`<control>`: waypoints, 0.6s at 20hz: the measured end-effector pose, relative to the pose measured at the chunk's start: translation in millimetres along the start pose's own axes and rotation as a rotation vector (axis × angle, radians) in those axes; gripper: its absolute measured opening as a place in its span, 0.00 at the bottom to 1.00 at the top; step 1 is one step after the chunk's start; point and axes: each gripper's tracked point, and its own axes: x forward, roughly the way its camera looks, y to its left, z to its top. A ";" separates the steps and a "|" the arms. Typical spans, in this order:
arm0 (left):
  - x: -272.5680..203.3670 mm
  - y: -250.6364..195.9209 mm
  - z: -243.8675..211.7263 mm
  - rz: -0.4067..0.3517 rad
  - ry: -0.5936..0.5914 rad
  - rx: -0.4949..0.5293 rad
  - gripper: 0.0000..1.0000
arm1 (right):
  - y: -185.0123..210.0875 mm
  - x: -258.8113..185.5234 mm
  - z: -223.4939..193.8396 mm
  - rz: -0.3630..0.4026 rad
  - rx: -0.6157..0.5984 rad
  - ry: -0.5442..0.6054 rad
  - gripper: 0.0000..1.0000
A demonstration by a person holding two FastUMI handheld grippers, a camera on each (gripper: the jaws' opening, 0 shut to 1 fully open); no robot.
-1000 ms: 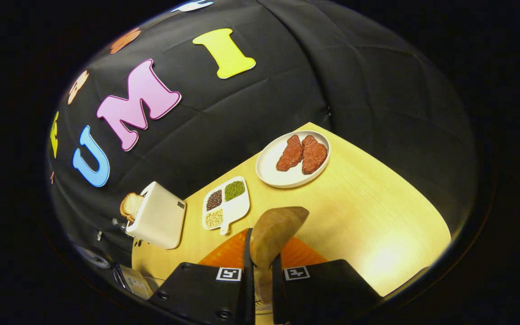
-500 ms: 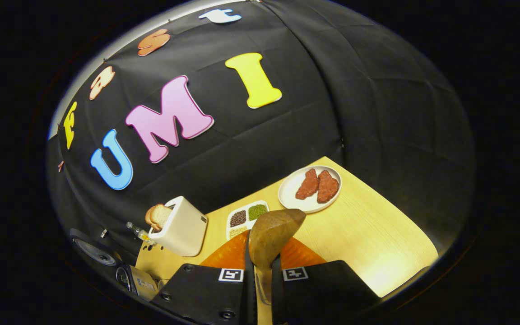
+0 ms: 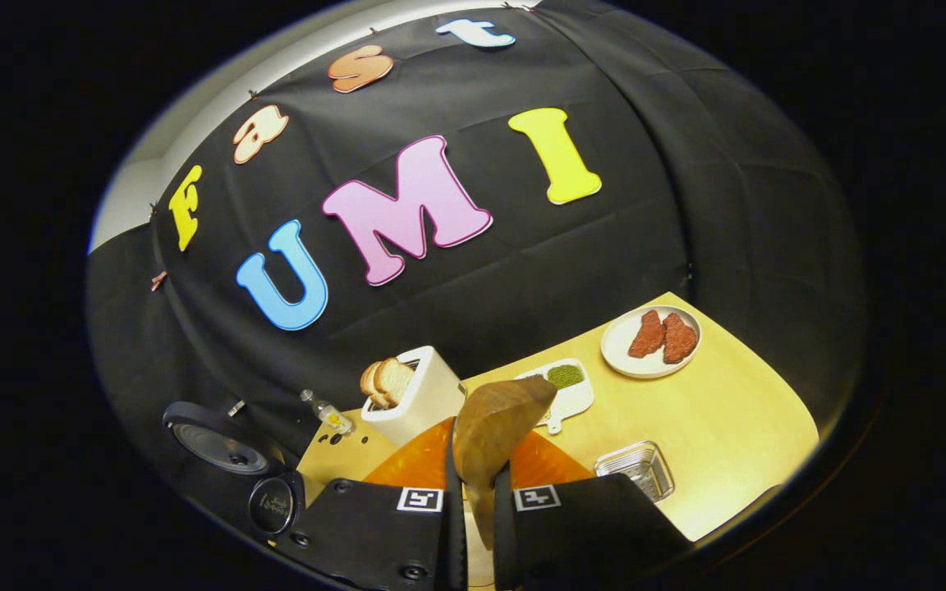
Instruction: Close the left gripper, press the button to open the rice cooker; take a wooden spoon from the chopstick holder with the right hand, scoop a spoonful of rice and pour it into the rice cooker, then put the wooden spoon back into the chopstick holder.
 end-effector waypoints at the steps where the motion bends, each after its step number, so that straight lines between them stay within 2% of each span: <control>1: -0.5 8.3 -3.8 -0.002 0.009 -0.023 0.96 | 9.0 2.4 -7.1 0.010 -0.007 0.005 0.17; 3: -0.2 17.9 -11.4 -0.027 0.020 -0.052 0.95 | 23.8 8.9 -28.5 0.026 -0.029 0.028 0.17; 7: 1.4 58.0 -5.2 0.033 0.003 -0.029 0.95 | 32.2 24.4 -72.8 0.018 -0.067 0.084 0.17; 12: -10.0 83.0 0.6 0.067 -0.024 -0.024 0.95 | 35.4 43.4 -115.2 0.017 -0.151 0.097 0.17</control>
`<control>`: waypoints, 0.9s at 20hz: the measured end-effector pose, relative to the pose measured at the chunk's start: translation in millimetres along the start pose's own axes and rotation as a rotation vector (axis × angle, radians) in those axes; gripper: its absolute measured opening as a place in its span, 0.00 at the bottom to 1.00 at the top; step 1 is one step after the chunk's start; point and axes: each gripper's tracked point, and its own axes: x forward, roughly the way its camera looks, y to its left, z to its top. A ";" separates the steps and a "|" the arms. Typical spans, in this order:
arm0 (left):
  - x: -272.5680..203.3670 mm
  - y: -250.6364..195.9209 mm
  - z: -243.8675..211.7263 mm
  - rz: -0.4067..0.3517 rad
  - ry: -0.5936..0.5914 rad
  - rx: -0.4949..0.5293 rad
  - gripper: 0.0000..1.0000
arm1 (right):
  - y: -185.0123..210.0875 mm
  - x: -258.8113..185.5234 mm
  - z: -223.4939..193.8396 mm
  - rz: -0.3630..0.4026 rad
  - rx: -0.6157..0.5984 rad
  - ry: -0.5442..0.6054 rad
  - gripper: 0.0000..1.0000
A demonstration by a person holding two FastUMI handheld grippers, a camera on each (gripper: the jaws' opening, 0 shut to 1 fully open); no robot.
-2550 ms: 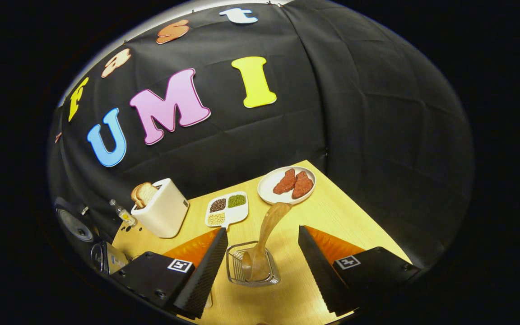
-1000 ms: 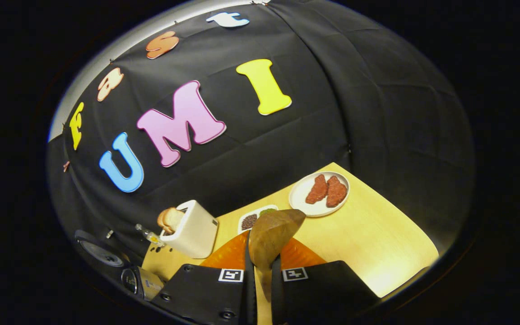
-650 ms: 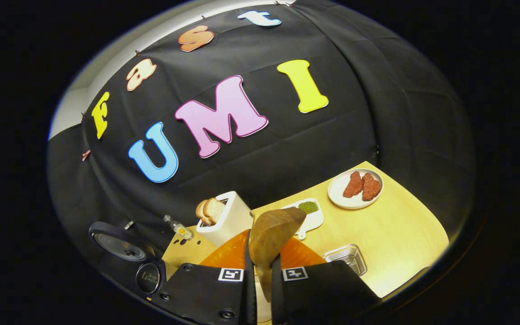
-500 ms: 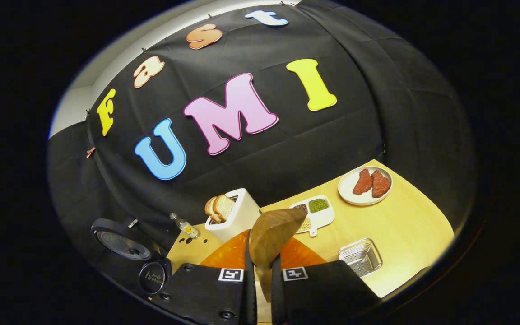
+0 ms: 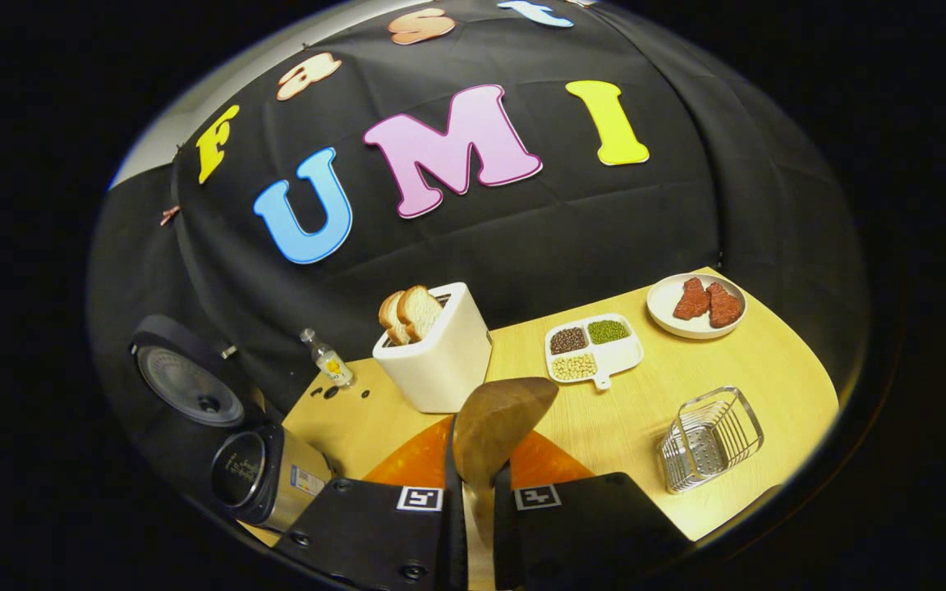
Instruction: Close the left gripper, press the button to open the rice cooker; take a wooden spoon from the chopstick holder with the right hand, scoop a spoonful of rice and pour it into the rice cooker, then put the wooden spoon back into the chopstick holder.
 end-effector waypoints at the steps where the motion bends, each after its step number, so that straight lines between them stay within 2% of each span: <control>1: -1.0 8.6 -1.3 0.018 0.005 0.017 0.95 | -0.2 3.7 -7.0 -0.002 -0.001 0.003 0.17; 4: -3.7 28.6 -0.6 0.043 0.009 0.036 0.95 | -4.2 10.6 -25.7 -0.033 -0.006 0.014 0.17; 7: -1.6 38.9 0.4 0.046 0.013 -0.002 0.95 | 4.6 13.9 -45.7 -0.030 -0.022 0.046 0.17; 8: -1.9 40.9 -0.7 0.046 0.012 -0.015 0.95 | 7.7 14.1 -45.9 -0.033 -0.028 0.042 0.12; 9: -2.3 42.5 -0.4 0.044 0.010 -0.026 0.95 | 11.7 13.9 -47.9 -0.032 -0.028 0.050 0.17; 10: -2.8 42.8 -1.8 0.042 0.009 -0.034 0.95 | 18.1 12.4 -53.5 -0.025 -0.021 0.062 0.17; 14: -5.0 46.7 -7.6 0.031 0.014 -0.043 0.95 | 43.2 7.4 -67.4 0.004 0.045 0.119 0.17; 18: -9.5 49.5 -8.7 0.019 0.016 -0.063 0.95 | 67.9 1.2 -77.5 0.033 0.182 0.195 0.17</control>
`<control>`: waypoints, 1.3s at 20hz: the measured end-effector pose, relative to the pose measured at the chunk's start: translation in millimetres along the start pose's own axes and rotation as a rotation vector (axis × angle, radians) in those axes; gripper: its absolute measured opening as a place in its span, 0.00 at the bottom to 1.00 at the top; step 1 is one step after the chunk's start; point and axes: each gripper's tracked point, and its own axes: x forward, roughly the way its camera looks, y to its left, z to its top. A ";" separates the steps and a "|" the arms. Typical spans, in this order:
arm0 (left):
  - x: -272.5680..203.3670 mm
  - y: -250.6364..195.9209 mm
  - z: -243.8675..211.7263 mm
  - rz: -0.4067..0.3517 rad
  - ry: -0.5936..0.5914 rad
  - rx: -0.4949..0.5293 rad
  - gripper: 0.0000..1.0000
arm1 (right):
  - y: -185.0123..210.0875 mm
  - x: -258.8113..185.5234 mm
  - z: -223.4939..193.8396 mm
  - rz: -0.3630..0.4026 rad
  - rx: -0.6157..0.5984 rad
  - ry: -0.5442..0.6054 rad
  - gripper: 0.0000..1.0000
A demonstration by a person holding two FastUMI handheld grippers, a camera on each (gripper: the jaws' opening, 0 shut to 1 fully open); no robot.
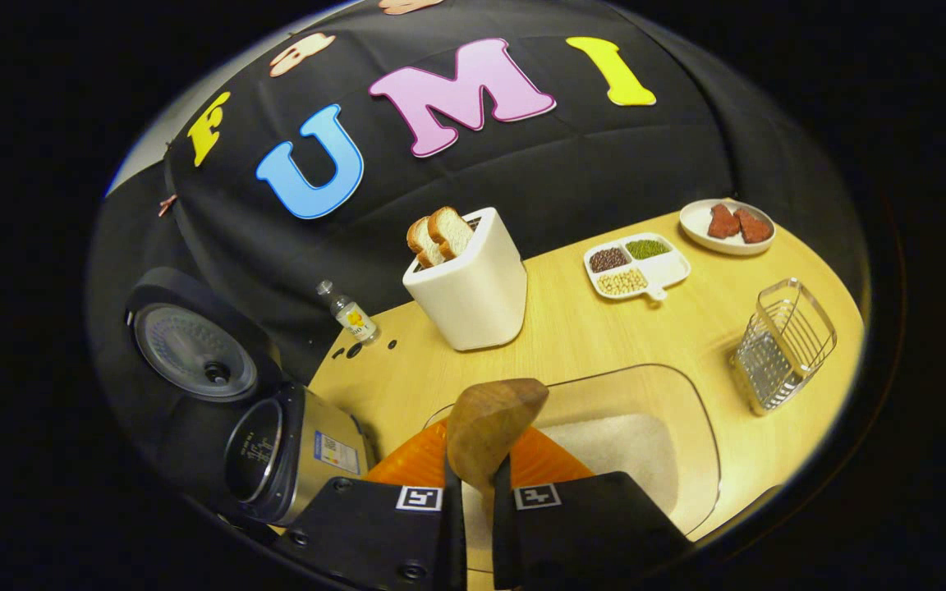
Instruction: Close the left gripper, press the button to open the rice cooker; take a wooden spoon from the chopstick holder with the right hand, scoop a spoonful of rice and pour it into the rice cooker, then put the wooden spoon back into the chopstick holder.
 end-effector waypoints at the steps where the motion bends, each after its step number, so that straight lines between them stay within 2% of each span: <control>1: -1.7 0.5 0.0 -0.003 -0.001 -0.007 0.95 | 3.4 -0.6 -1.2 0.000 0.030 0.017 0.17; 5: -5.5 3.9 0.2 -0.013 -0.002 -0.020 0.95 | 2.6 -7.7 0.9 -0.017 0.077 0.038 0.17; 8: -6.7 4.9 4.9 -0.026 -0.010 -0.023 0.95 | -10.2 -18.8 13.6 -0.038 0.178 0.024 0.17; 10: -5.4 5.4 12.0 -0.039 -0.024 -0.019 0.95 | -27.6 -25.6 18.7 -0.077 0.234 0.014 0.17; 11: -4.7 5.0 16.2 -0.045 -0.030 -0.016 0.95 | -38.9 -29.5 20.1 -0.103 0.260 0.011 0.12; 12: -5.0 4.9 17.8 -0.055 -0.038 -0.014 0.92 | -47.9 -36.4 21.5 -0.125 0.289 0.007 0.17; 13: -5.4 4.5 21.7 -0.066 -0.046 -0.012 0.95 | -55.7 -42.4 26.0 -0.140 0.319 -0.005 0.17; 19: -0.1 -1.0 27.1 -0.144 -0.056 0.003 0.95 | -76.9 -75.3 53.6 -0.186 0.511 -0.093 0.17; 22: 1.3 -0.4 24.2 -0.185 -0.048 0.014 0.96 | -71.7 -85.9 65.1 -0.175 0.624 -0.129 0.17; 26: 5.2 6.5 24.8 -0.224 -0.048 0.005 0.96 | -43.2 -95.5 86.6 -0.114 0.666 -0.175 0.17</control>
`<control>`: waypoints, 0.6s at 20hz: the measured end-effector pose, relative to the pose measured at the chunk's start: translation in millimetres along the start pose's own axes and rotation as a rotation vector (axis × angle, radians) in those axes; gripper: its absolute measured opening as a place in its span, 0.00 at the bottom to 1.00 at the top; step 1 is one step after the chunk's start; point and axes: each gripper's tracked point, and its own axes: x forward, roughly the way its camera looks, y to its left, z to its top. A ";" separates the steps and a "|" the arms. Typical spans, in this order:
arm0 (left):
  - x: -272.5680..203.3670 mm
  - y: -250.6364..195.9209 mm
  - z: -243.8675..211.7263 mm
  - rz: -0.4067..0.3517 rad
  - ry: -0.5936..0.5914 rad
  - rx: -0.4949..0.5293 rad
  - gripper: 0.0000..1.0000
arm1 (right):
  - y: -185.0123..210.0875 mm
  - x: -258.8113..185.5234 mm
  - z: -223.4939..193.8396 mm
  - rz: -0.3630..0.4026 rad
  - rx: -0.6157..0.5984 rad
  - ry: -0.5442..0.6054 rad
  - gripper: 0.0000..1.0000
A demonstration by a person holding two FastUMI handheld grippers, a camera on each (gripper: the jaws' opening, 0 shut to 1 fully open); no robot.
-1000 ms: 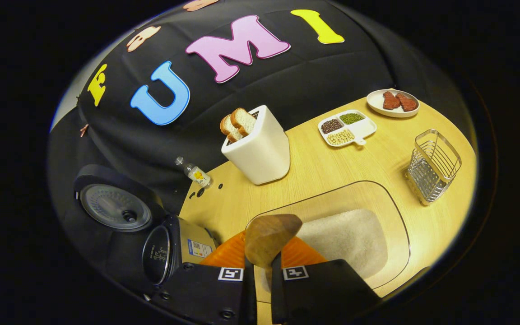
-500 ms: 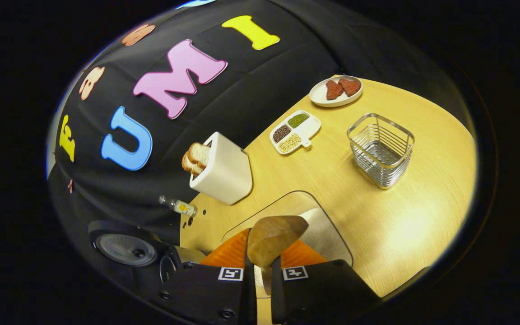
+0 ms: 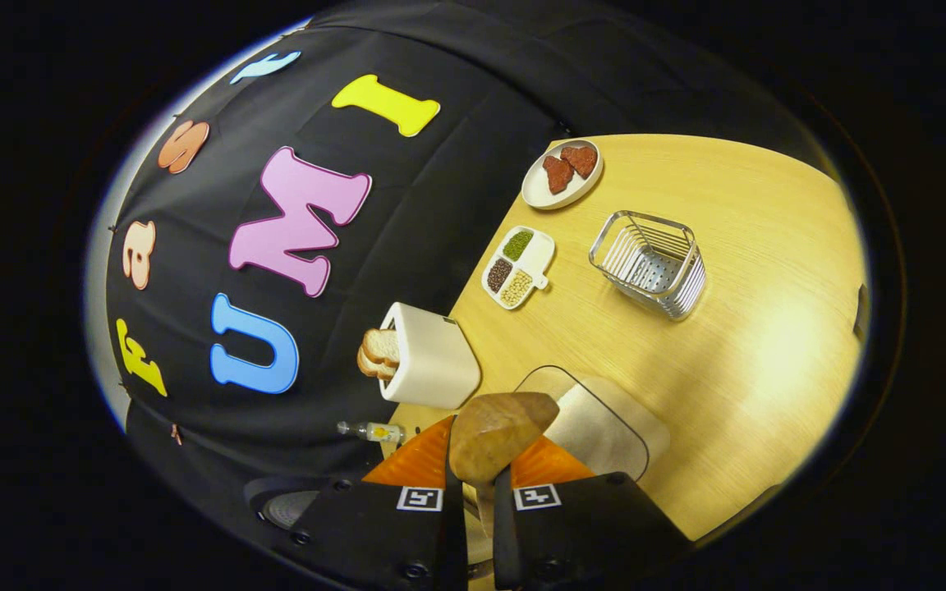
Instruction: Close the left gripper, press the button to open the rice cooker; take a wooden spoon from the chopstick holder with the right hand, scoop a spoonful of rice and pour it into the rice cooker, then put the wooden spoon back into the chopstick holder.
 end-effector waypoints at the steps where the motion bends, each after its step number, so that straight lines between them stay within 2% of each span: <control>1: 1.1 3.2 0.2 -0.001 0.000 -0.006 0.95 | 12.7 -0.5 -2.9 0.024 0.009 0.002 0.17; 6: -0.2 19.6 2.6 0.012 -0.022 -0.019 0.95 | 77.1 -3.4 -47.4 0.134 0.042 0.100 0.17; 12: -8.2 51.5 -1.4 0.055 -0.025 -0.045 0.95 | 137.7 5.8 -121.4 0.217 0.036 0.247 0.17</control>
